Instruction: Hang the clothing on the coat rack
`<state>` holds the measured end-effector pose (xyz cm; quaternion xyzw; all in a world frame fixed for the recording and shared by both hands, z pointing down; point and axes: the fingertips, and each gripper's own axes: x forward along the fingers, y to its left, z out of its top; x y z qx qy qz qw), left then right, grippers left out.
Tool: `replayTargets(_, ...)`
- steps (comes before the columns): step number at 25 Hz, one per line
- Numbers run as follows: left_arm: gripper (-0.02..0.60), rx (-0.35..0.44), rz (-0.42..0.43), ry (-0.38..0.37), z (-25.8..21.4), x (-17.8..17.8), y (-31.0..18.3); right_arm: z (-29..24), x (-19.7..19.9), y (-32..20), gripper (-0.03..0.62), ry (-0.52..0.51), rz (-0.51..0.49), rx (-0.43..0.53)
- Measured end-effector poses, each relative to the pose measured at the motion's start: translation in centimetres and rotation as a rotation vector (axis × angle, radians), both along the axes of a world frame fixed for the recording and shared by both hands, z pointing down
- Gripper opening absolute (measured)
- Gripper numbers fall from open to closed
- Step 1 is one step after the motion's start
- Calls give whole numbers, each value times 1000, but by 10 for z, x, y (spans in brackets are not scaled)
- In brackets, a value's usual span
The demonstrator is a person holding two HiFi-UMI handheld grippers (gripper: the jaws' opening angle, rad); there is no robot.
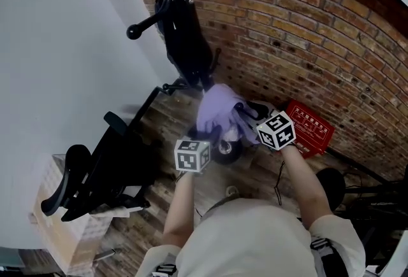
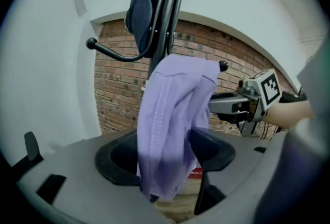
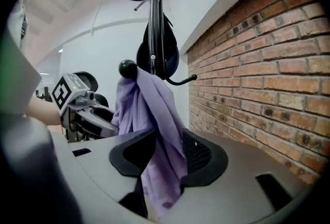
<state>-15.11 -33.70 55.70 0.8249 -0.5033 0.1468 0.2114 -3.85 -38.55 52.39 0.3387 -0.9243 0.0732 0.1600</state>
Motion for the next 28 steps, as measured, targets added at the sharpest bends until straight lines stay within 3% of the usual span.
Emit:
replayTargets(4,325,1,-49,33,4,1,30,6,24,33,162,-40,70,-21)
replayTargets(13,327,96,-166,76,-27,29,111,-22,52,139,161,-76,48,46)
replayTargets(16,323,119,-196,97,-38,45,144,-39,66,173,131,-78,54,83)
replayTargets(17,312,128,-207,106,-42,50,155,-44,71,184,114,-80,59,94)
replayTargets(20,144,158,-257,129,-54,63,190,-57,88,212,58,-91,77,118)
replayTargets(21,118,169,-271,135,-57,67,201,-59,94,221,50,-90,82,125)
replayTargets(25,44,207,-302,125,-69,85,243,-68,112,256,20,-99,94,149)
replayTargets(28,26,226,-294,96,-76,96,268,-73,122,279,11,-121,102,145)
